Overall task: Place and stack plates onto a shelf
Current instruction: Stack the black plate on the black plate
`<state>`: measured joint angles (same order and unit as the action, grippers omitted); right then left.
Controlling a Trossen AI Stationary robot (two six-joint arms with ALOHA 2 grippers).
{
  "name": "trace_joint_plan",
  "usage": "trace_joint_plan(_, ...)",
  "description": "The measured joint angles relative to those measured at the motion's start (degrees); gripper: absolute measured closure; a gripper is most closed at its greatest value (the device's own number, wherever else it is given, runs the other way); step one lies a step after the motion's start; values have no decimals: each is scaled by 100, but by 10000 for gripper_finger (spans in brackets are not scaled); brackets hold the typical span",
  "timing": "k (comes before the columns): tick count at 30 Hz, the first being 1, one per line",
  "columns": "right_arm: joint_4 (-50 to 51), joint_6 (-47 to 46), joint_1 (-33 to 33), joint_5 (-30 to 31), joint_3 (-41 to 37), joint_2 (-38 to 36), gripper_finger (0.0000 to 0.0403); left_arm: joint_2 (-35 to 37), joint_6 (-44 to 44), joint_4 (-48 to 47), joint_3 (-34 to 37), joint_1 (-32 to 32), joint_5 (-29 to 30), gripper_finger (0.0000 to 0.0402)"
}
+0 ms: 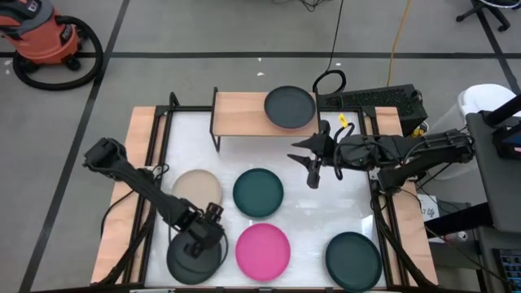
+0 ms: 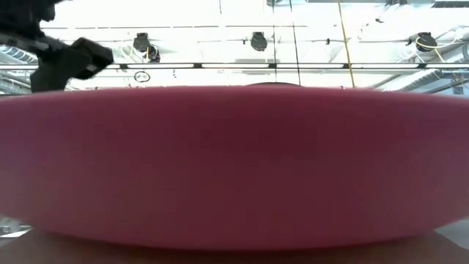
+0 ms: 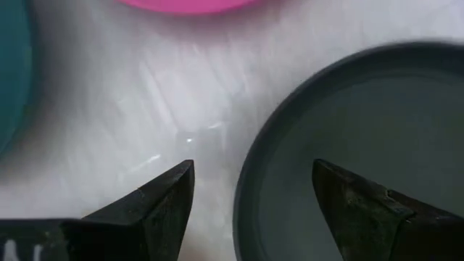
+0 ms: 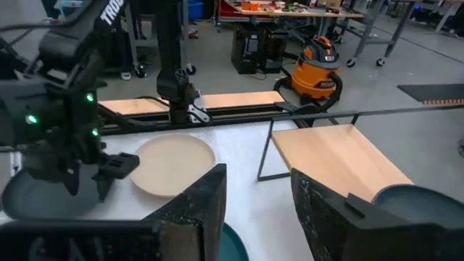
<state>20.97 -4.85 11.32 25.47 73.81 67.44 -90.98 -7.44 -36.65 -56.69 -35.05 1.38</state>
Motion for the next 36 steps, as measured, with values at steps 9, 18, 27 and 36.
trace_joint_plan(9, -290, 14, 10, -7, -384, -4, 264, -432, 256, 76, 0, 100, -145, 126)
trace_joint_plan(18, -292, 119, 5, -4, -539, -2, 264, -544, 414, 99, 0, 136, -185, 254)
trace_joint_plan(27, -308, 123, 5, -4, -539, -2, 264, -480, 326, 94, -7, 396, -568, 389)
trace_joint_plan(36, -306, 123, 5, -6, -539, -2, 264, 144, 328, -1398, -879, 574, -278, 392)
